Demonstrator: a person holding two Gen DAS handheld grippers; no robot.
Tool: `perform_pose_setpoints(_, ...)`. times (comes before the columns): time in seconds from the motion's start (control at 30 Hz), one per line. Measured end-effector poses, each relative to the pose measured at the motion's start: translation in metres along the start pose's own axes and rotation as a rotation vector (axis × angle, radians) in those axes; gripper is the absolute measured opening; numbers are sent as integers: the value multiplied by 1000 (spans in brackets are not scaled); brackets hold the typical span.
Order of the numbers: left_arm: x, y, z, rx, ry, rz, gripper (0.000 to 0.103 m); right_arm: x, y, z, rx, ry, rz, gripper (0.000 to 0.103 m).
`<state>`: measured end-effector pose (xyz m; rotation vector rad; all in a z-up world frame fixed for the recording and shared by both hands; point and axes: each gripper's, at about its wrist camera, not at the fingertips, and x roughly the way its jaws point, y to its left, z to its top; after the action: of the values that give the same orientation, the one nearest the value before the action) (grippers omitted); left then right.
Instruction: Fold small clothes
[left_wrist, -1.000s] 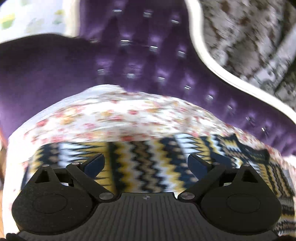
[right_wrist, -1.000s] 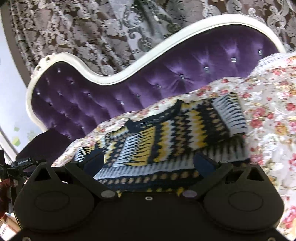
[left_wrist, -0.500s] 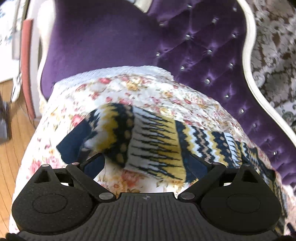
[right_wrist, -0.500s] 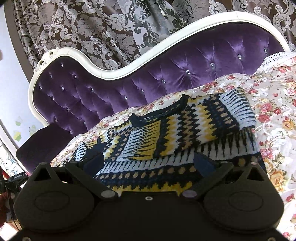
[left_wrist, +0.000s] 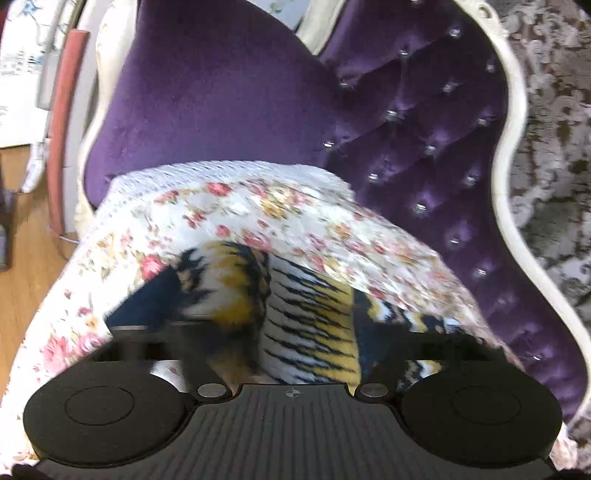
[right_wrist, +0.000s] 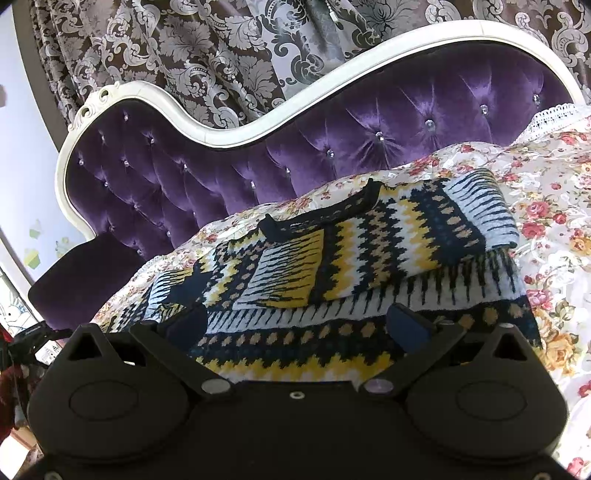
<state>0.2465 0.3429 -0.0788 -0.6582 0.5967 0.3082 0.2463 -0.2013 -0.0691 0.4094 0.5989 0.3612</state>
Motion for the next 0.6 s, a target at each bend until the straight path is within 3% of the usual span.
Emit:
perform_pose_setpoints(0.07, 4, -4, 4, 15, 2, 33, 8, -1, -1, 1, 7, -2, 0, 103)
perform_pose_setpoints(0.1, 3, -7, 5, 29, -16, 31, 3, -1, -2, 1, 10, -5, 0, 103)
perform_pose_setpoints(0.17, -1, -19, 8, 76, -53, 62, 4, -3, -3, 2, 12, -12, -3, 103)
perform_pose_setpoints(0.3, -14, -60, 18, 192, -77, 39, 4, -6, -4, 6, 23, -20, -13, 103)
perform_pose_setpoints(0.6, -35, -197, 23, 472, -121, -136, 4, -17, -13, 15, 26, -34, -92, 103)
